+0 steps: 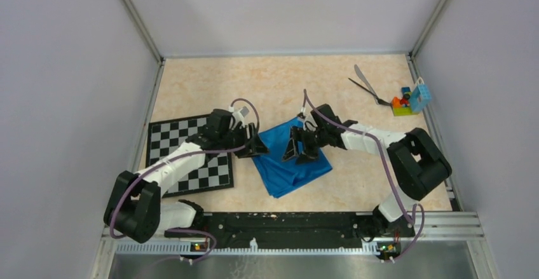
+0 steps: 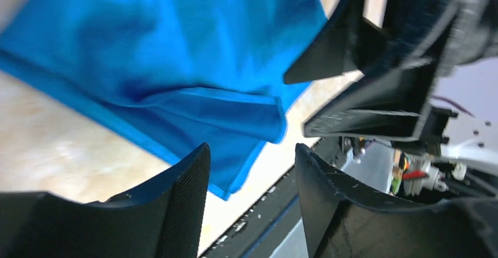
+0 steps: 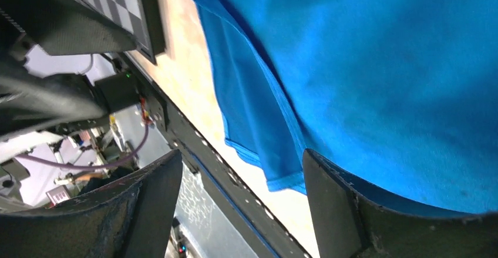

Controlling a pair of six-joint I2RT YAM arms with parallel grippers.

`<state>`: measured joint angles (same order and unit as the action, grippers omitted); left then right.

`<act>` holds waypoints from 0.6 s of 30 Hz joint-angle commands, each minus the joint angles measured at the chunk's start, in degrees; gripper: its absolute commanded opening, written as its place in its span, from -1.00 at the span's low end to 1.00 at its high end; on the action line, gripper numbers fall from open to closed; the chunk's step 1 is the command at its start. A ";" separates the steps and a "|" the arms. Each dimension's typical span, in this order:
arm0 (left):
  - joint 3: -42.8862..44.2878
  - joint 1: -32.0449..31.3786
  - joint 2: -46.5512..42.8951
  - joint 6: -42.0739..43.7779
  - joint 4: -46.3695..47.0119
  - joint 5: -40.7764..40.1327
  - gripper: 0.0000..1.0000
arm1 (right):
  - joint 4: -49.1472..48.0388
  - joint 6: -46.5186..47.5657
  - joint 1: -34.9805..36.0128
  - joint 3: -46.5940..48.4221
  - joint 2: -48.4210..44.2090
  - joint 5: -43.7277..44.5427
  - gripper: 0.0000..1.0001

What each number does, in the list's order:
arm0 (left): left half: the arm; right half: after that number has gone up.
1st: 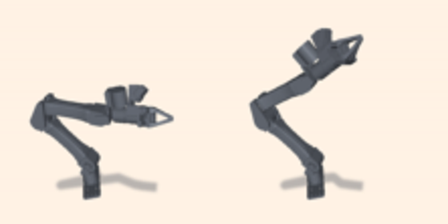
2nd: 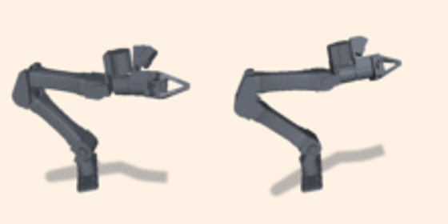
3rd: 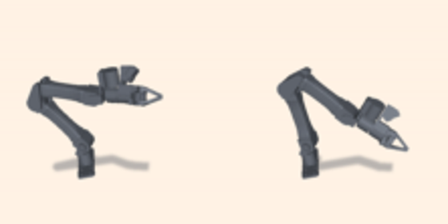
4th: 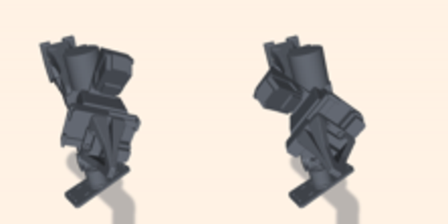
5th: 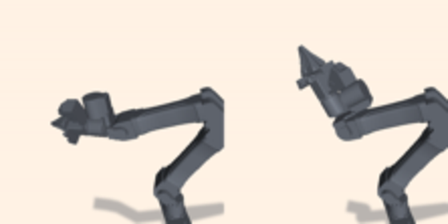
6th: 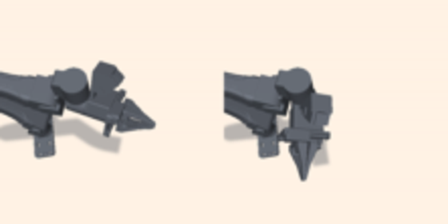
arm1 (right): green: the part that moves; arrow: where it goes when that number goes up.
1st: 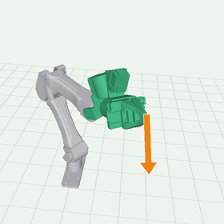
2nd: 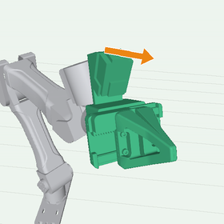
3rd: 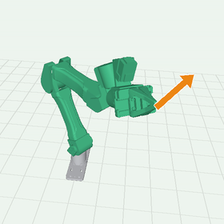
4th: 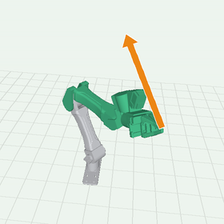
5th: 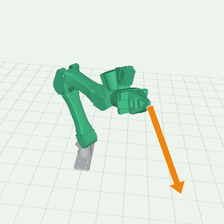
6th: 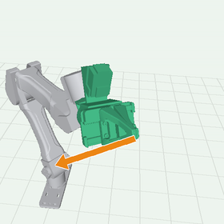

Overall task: Fold the napkin into a case and place the utensils inside
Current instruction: Fold the rectangle-folded napkin at the center of the board, then smooth out the square-folded napkin at the center of the board.

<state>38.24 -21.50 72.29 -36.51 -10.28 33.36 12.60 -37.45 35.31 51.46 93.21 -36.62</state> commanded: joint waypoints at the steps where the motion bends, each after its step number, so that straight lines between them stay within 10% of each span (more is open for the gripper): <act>1: -0.64 -5.11 -2.41 -3.83 6.65 -1.82 0.23 | -3.21 2.39 -0.56 -5.87 -4.66 -2.35 0.47; 18: 0.57 -5.40 -14.04 -2.35 -6.87 -14.33 0.44 | -14.50 1.18 9.51 -5.65 -0.70 -7.50 0.36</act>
<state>35.73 -26.94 61.06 -40.40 -12.08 25.36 2.35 -36.10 38.48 40.84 90.76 -42.35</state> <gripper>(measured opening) 0.713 0.685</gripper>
